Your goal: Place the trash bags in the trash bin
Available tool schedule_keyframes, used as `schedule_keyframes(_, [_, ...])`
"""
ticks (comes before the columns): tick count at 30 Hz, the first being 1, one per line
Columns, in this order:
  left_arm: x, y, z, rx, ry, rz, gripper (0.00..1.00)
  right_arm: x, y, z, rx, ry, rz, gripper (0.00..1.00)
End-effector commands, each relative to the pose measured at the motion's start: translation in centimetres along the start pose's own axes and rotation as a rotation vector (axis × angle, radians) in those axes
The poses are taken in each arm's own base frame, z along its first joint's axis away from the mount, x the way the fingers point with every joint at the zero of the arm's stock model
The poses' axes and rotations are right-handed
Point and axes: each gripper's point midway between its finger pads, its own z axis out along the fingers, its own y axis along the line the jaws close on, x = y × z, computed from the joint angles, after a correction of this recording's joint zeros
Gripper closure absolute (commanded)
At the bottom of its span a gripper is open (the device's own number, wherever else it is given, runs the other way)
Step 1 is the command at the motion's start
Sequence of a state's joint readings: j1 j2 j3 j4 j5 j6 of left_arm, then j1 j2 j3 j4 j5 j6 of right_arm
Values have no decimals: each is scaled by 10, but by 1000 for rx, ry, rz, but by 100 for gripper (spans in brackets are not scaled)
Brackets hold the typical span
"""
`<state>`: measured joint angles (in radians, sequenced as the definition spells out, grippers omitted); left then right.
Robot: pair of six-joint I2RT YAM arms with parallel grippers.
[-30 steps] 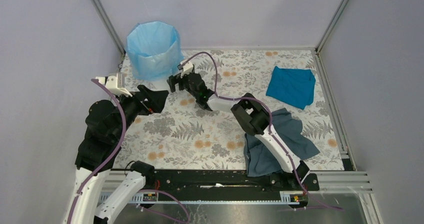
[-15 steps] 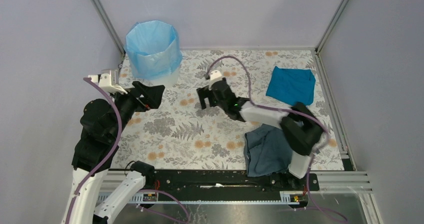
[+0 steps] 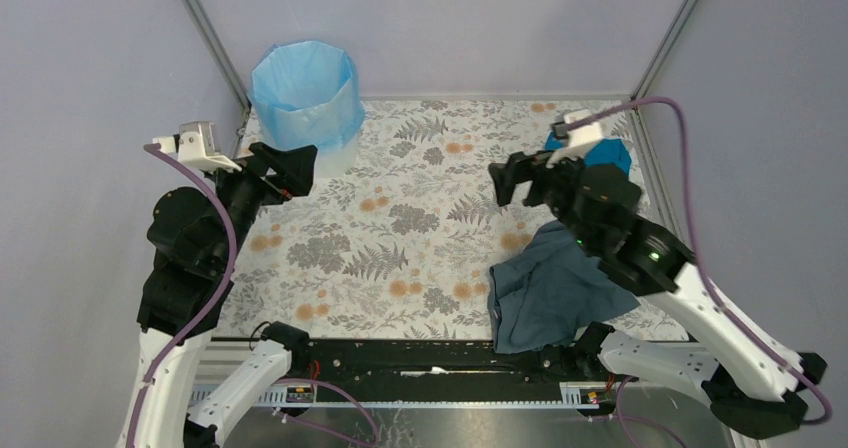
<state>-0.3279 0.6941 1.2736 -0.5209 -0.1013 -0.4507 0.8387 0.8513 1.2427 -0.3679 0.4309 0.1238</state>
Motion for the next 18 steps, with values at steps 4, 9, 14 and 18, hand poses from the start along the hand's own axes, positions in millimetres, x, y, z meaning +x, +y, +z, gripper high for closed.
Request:
schedule_keyframes(4, [-44,-18,-8,37,-114,-15,1,-48,-30,-36,90,-126,-12,0])
schedule_keyframes(9, [-48,-15,-12,26,-125,1,1,-54,-36,-40,123,-144,20,0])
schedule_keyframes(14, [-43,-10,-10,5,-119,12,1,-52,-45,-44,158,-169,57,0])
schedule_keyframes(18, [-40,-10,-8,6,-108,13,1,-44,-38,-41,120,-153,42,0])
